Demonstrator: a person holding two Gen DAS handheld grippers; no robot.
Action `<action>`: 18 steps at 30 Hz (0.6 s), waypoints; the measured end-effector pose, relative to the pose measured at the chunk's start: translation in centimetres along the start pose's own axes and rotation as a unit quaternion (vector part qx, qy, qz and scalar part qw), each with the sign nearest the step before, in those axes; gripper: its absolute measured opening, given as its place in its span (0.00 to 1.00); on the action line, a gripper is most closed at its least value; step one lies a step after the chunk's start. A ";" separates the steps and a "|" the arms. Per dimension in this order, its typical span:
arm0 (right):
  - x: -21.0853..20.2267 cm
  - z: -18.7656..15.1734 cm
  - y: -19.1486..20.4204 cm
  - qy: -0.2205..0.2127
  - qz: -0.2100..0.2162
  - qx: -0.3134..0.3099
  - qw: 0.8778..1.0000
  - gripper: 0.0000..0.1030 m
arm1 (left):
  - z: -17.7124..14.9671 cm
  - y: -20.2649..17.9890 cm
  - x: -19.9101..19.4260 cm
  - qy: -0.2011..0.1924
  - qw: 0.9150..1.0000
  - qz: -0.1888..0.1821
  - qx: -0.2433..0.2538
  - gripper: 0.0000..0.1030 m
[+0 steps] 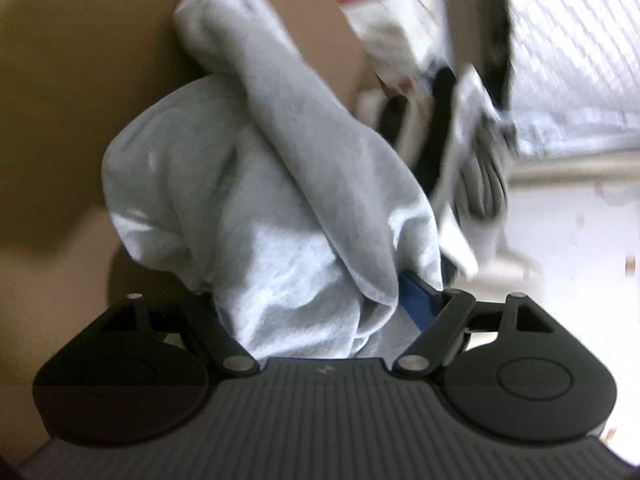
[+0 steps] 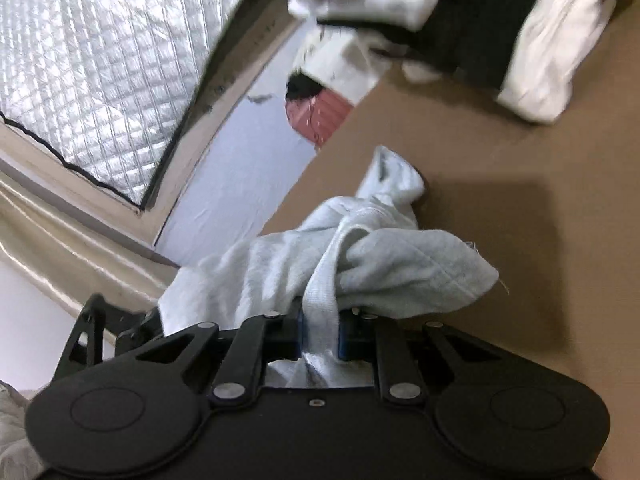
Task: Fold clothes
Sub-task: 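Lift the grey t-shirt with both grippers and shake it loose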
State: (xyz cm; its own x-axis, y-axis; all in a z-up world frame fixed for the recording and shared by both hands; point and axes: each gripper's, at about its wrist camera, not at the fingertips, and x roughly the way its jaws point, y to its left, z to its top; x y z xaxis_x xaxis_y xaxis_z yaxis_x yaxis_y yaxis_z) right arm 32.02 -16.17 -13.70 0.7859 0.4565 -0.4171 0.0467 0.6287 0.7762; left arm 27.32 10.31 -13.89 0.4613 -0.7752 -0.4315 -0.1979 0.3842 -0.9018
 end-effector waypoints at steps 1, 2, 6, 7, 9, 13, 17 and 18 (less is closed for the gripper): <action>-1.4 -0.2 -0.1 -0.009 -0.004 -0.002 1.000 0.19 | -0.4 -1.0 0.5 0.015 1.000 -0.002 0.020 0.76; -2.8 -0.3 -0.2 -0.020 -0.007 -0.004 1.000 0.19 | -1.1 -1.9 1.1 0.028 0.999 -0.005 0.039 0.76; -9.1 -1.4 -0.5 -0.068 -0.027 -0.013 0.997 0.19 | -4.8 -5.7 3.6 0.079 0.991 -0.012 0.103 0.76; -10.9 -1.8 -0.7 -0.082 -0.034 -0.013 0.996 0.19 | -5.7 -6.8 4.4 0.093 0.988 -0.013 0.123 0.76; -14.4 -2.5 -1.2 -0.102 -0.047 -0.009 0.994 0.19 | -7.7 -8.9 6.0 0.120 0.980 -0.020 0.159 0.76; -21.5 -3.2 -1.7 -0.113 -0.075 -0.007 0.991 0.19 | -12.3 -13.1 8.8 0.153 0.953 -0.025 0.260 0.77; -27.8 -4.8 -2.0 -0.119 -0.106 -0.012 0.987 0.19 | -18.0 -15.9 10.4 0.168 0.920 -0.049 0.350 0.76; -29.1 -5.2 -1.9 -0.116 -0.116 -0.017 0.986 0.19 | -19.8 -16.4 10.1 0.159 0.914 -0.048 0.370 0.76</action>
State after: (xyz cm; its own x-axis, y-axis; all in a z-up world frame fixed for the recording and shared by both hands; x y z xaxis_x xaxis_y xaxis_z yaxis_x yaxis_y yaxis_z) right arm 5.92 -27.39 -5.48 0.8763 0.1434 -0.4599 0.2252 0.7219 0.6543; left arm 18.12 -13.72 -3.88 0.1479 -0.8843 -0.4428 0.5228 0.4500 -0.7240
